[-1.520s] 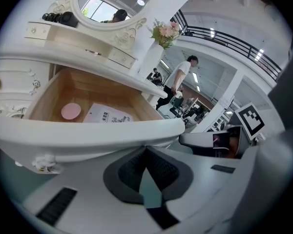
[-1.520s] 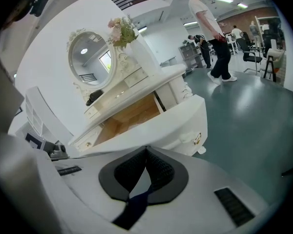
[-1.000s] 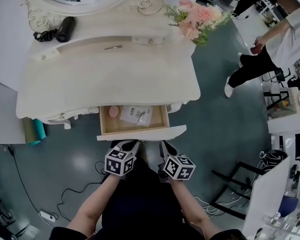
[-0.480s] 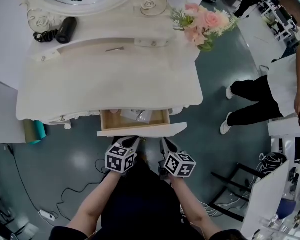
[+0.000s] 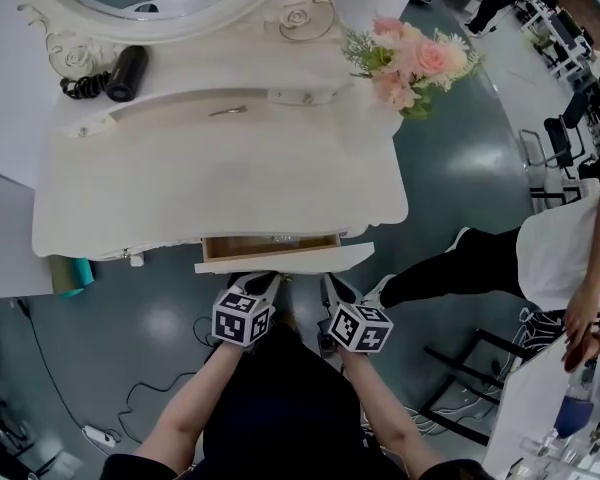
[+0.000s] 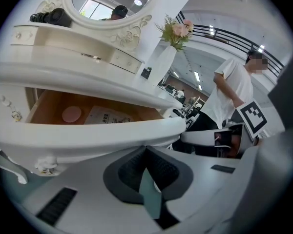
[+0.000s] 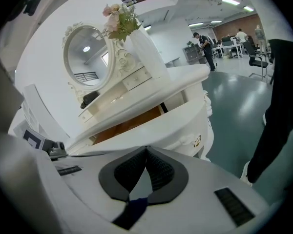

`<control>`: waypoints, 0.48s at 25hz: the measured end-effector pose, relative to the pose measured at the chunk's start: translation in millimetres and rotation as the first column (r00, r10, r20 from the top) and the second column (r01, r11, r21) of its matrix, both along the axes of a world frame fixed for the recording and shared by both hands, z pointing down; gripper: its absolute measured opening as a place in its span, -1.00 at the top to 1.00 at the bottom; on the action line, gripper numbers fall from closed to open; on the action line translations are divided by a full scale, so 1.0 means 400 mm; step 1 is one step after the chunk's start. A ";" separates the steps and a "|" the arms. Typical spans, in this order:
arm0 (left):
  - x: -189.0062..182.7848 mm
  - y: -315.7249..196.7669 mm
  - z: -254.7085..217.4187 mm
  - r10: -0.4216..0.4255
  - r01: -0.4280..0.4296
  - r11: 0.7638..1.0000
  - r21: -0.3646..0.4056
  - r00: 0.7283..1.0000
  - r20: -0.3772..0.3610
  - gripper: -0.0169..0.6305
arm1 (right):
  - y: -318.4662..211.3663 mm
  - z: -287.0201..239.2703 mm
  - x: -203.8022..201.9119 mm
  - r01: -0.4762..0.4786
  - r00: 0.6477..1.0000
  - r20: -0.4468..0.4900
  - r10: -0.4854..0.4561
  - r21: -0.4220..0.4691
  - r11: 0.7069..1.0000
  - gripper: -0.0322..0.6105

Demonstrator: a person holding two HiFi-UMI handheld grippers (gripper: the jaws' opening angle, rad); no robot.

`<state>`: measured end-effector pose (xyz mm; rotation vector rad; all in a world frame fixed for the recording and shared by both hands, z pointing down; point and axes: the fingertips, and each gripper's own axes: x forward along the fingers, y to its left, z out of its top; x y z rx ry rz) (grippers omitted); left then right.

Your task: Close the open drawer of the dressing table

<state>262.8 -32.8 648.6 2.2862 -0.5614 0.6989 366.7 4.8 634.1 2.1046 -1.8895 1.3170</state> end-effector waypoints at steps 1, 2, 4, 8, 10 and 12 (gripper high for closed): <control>0.002 -0.007 0.000 0.003 -0.003 1.000 -0.001 1.000 0.000 0.95 | -0.007 0.000 0.002 -0.001 1.000 0.000 0.001 -0.001 1.000 0.83; 0.004 -0.014 0.000 0.005 -0.005 1.000 -0.001 1.000 0.001 0.95 | -0.014 0.001 0.003 -0.002 1.000 0.000 0.002 -0.001 1.000 0.83; 0.007 -0.027 0.000 0.010 -0.010 1.000 -0.002 1.000 0.000 0.95 | -0.027 0.000 0.007 -0.004 1.000 -0.002 0.004 -0.002 1.000 0.83; 0.013 -0.055 0.000 0.012 -0.012 1.000 -0.004 1.000 0.000 0.95 | -0.055 0.000 0.013 -0.013 1.000 -0.003 0.013 -0.001 1.000 0.83; 0.016 -0.067 0.000 0.011 -0.011 1.000 -0.004 1.000 -0.002 0.95 | -0.068 0.000 0.016 -0.018 1.000 -0.003 0.018 0.001 1.000 0.83; 0.019 -0.080 -0.001 0.010 -0.010 1.000 -0.004 1.000 -0.005 0.95 | -0.081 -0.001 0.020 -0.024 1.000 -0.004 0.024 0.004 1.000 0.83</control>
